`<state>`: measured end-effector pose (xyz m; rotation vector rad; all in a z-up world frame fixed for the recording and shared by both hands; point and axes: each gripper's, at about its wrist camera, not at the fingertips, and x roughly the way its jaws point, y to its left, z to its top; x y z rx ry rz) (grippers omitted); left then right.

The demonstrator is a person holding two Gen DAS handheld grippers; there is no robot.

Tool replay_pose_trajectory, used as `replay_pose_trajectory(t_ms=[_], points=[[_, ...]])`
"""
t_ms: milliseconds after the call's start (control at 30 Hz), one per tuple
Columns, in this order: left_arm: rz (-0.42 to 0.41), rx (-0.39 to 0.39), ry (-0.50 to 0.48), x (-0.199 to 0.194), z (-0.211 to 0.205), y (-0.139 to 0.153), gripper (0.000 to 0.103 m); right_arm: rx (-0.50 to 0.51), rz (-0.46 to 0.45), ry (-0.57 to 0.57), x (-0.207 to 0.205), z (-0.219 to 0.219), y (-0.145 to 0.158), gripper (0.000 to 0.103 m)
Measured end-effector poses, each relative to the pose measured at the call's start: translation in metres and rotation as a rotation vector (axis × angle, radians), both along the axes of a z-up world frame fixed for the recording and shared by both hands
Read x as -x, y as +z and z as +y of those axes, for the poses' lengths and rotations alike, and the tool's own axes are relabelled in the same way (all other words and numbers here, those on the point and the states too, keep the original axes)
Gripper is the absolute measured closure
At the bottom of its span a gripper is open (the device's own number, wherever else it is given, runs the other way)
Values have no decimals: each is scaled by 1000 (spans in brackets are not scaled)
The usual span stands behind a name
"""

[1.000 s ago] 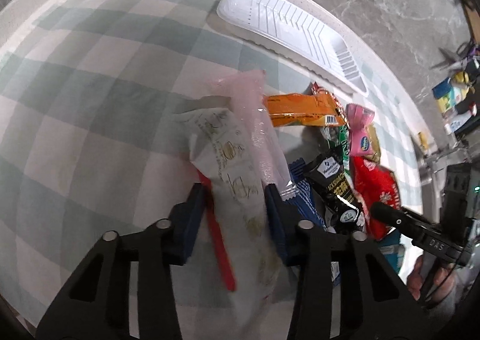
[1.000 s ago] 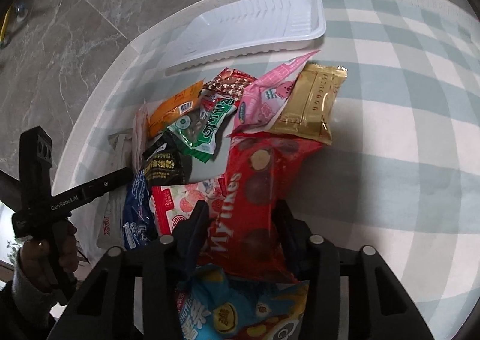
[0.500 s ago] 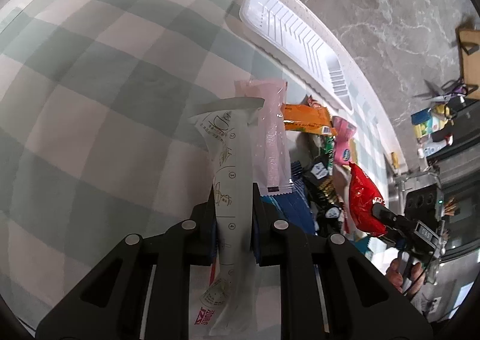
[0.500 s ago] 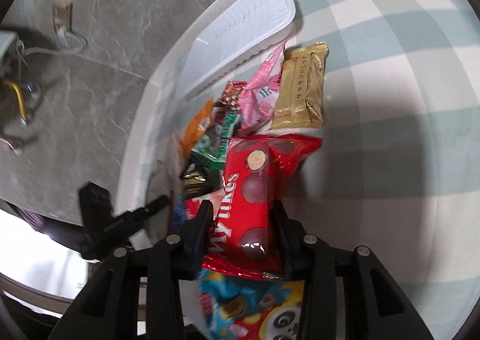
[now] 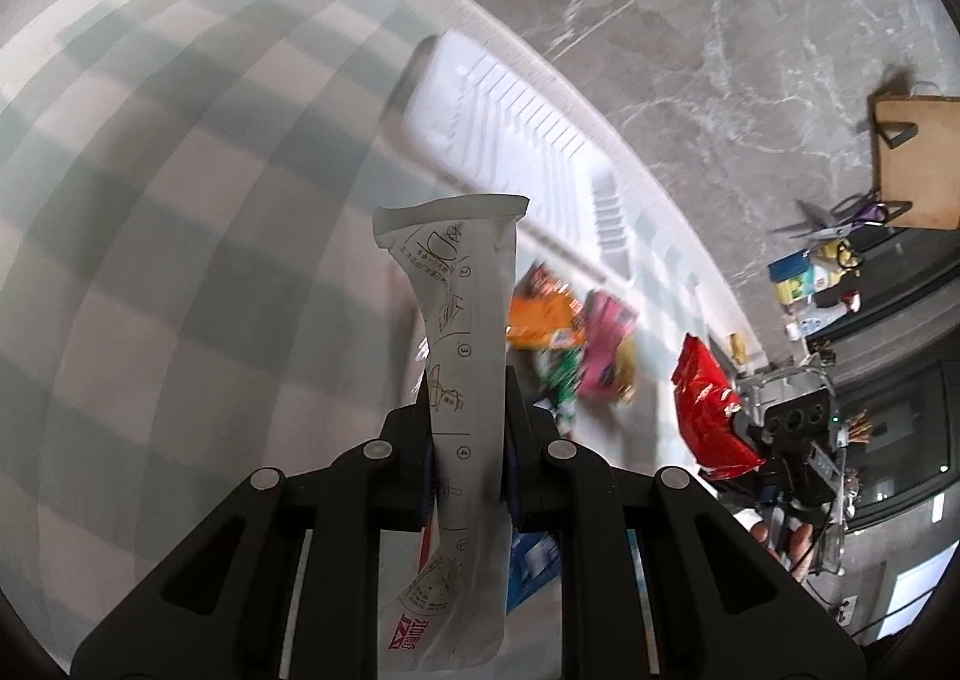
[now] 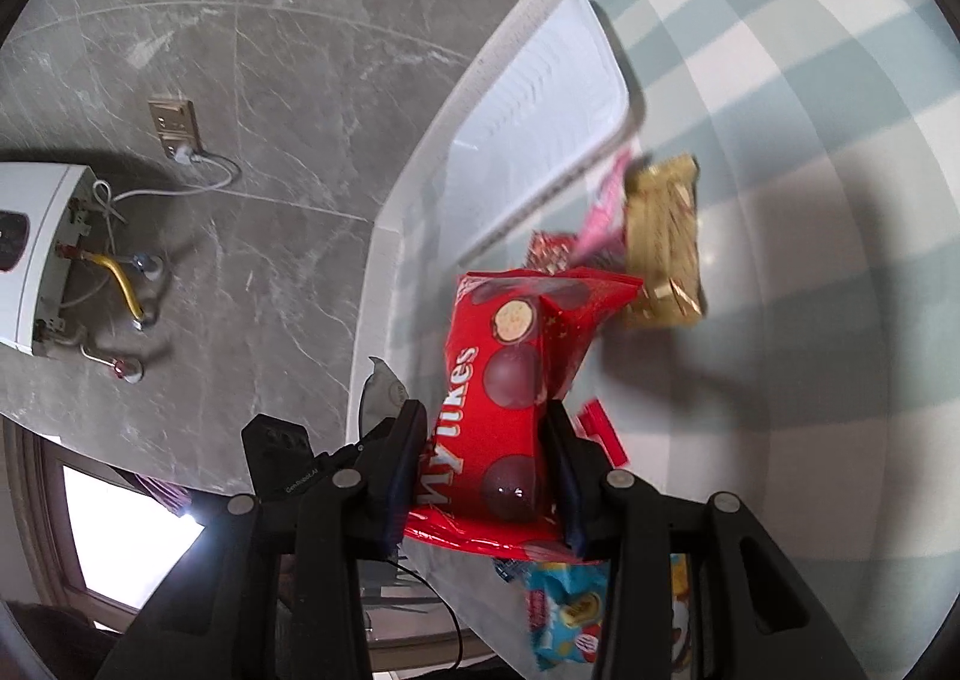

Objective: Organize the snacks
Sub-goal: 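Carry both packets to the white tray and open both tools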

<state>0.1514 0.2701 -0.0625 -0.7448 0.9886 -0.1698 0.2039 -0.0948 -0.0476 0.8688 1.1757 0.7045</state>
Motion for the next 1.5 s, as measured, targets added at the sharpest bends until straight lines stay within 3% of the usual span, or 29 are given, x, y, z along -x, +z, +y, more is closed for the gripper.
replay_pose_trajectory(t_ms=[367, 633, 1133, 1500], points=[[-65, -9, -55, -79, -8, 41, 88, 43, -69, -3, -55, -3, 32, 61], [-60, -37, -75, -159, -7, 46, 88, 65, -66, 1, -113, 2, 25, 61], [30, -121, -93, -285, 3, -6, 88, 196, -45, 31, -225, 37, -24, 61], [57, -217, -95, -340, 7, -39, 88, 348, -96, 88, -248, 68, -37, 60]])
